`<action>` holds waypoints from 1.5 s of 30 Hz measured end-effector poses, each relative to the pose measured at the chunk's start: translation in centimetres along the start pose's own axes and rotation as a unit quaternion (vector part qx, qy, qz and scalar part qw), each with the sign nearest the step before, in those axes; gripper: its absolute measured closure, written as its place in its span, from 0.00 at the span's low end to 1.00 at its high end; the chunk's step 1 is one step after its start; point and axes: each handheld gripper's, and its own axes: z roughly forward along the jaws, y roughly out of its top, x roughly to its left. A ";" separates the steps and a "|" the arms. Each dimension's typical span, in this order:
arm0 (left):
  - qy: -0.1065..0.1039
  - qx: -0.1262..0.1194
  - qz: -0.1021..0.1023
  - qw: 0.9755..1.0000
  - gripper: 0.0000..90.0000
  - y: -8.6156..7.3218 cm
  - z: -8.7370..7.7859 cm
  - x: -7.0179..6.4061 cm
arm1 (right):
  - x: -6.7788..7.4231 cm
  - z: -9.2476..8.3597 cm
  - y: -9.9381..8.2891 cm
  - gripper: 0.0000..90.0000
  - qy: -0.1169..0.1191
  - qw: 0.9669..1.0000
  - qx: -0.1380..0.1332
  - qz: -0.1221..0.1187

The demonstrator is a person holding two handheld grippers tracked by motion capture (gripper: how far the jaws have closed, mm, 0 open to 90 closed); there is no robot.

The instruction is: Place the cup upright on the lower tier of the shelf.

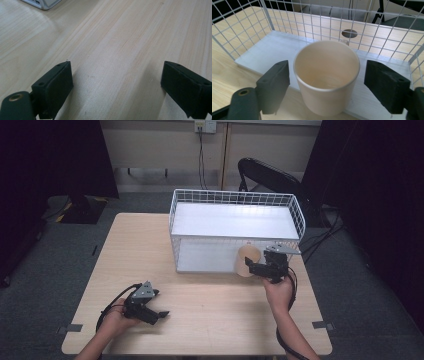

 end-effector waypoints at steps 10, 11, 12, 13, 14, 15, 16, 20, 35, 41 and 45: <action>0.000 0.000 0.000 1.000 0.11 0.0 0.0 0.0 | -0.1 0.7 -1.4 0.22 -0.002 1.000 0.016 -0.004; 0.000 0.000 0.000 1.000 0.11 0.0 0.0 0.0 | 0.0 0.8 -1.5 0.22 -0.002 1.000 0.017 -0.004; 0.000 0.000 0.000 1.000 0.11 0.0 0.0 0.0 | 0.0 0.8 -1.6 0.23 -0.003 1.000 0.018 -0.005; 0.000 0.000 0.000 1.000 0.11 0.0 0.0 0.0 | 0.0 1.0 -1.6 0.23 -0.005 1.000 0.020 -0.006; 0.000 0.000 0.000 1.000 0.11 0.0 0.0 0.0 | 0.0 1.1 -1.7 0.25 -0.006 1.000 0.019 -0.009; 0.000 0.000 0.000 1.000 0.11 0.0 0.0 0.0 | 0.0 1.2 -1.7 0.26 -0.006 1.000 0.021 -0.009; 0.000 0.000 0.000 1.000 0.11 0.0 0.0 0.0 | 0.0 1.4 -1.8 0.26 -0.005 1.000 0.023 -0.009; 0.000 0.000 0.000 1.000 0.11 0.0 0.0 0.0 | 0.2 1.8 -2.1 0.32 -0.011 0.999 0.029 -0.009; 0.000 0.000 0.000 1.000 0.11 0.0 0.0 0.0 | 0.3 2.7 -2.8 0.56 -0.018 0.999 0.023 -0.018; 0.000 0.000 0.000 1.000 0.11 0.0 0.0 0.0 | 0.3 2.9 -2.6 0.65 -0.021 0.999 0.018 -0.019; 0.000 0.000 0.000 1.000 0.11 0.0 0.0 0.0 | 0.3 3.1 -2.5 0.67 -0.022 0.999 0.018 -0.019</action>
